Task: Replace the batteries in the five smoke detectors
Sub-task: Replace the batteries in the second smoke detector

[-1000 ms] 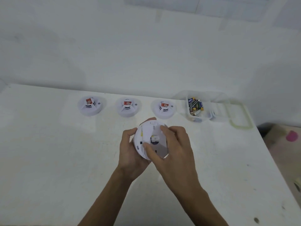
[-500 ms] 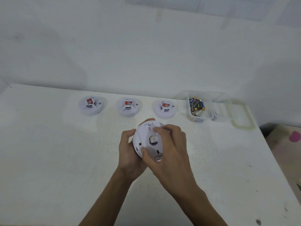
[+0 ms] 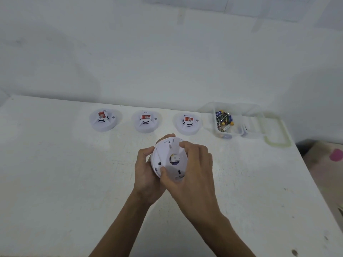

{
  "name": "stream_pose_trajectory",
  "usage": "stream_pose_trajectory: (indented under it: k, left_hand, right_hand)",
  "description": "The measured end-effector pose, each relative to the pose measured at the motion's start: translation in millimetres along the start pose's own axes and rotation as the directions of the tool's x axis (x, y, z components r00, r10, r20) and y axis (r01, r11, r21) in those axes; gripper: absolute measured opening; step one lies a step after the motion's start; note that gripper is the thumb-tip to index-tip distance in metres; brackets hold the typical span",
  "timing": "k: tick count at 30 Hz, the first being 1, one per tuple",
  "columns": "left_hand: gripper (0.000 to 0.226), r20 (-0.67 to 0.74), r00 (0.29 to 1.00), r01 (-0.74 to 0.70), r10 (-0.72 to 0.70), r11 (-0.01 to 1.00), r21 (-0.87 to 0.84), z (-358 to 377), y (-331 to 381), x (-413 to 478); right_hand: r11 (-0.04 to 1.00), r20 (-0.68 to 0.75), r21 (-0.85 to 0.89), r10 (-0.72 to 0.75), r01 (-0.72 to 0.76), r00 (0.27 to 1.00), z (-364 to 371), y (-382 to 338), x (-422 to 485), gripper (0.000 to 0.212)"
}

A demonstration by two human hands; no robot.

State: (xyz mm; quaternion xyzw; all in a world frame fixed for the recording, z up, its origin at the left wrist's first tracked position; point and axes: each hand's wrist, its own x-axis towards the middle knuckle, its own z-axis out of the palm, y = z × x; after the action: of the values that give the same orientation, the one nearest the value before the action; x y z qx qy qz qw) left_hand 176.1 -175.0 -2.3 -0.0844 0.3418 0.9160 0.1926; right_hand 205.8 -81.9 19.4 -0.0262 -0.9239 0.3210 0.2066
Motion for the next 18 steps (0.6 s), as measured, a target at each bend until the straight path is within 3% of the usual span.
stream_pose_trajectory:
  k: [2, 4, 6, 10, 12, 15, 18]
  left_hand:
    - [0.050, -0.019, 1.000, -0.016, 0.017, 1.000, 0.026, 1.4, 0.0, 0.5]
    - [0.050, -0.026, 0.998, -0.048, 0.049, 0.998, 0.031, 3.1, 0.4, -1.1]
    - [0.052, -0.025, 0.997, -0.077, 0.078, 0.996, 0.035, 3.3, 0.4, -2.0]
    - [0.058, -0.017, 0.997, -0.081, 0.081, 0.996, 0.027, 0.8, 2.8, 1.1]
    - [0.048, -0.028, 0.998, -0.062, 0.061, 0.998, -0.011, -4.2, 5.7, 3.5]
    - [0.046, -0.006, 0.998, -0.069, 0.069, 0.996, -0.065, -15.1, 8.1, 7.1]
    - [0.049, -0.016, 0.998, -0.062, 0.060, 0.991, -0.121, -25.3, 10.0, 12.5]
  right_hand:
    - [0.998, 0.044, -0.010, 0.059, -0.058, 0.997, -5.0, -8.6, 2.5, 0.070]
    - [0.989, 0.250, -0.003, 0.147, -0.151, 0.957, -9.1, -10.6, 3.8, 0.069]
    - [0.977, 0.303, 0.059, 0.180, -0.207, 0.936, -14.1, -13.2, 4.7, 0.069]
    - [0.987, 0.083, 0.075, 0.138, -0.145, 0.987, -14.5, -17.4, 2.3, 0.063]
    - [0.971, 0.076, 0.217, 0.081, -0.096, 0.994, -19.4, -11.8, 0.4, 0.060]
    - [0.781, 0.242, 0.579, 0.108, -0.233, 0.964, -33.1, -1.1, 5.0, 0.044]
    - [0.400, 0.427, 0.768, 0.261, -0.500, 0.866, -37.2, 18.2, 14.8, 0.021]
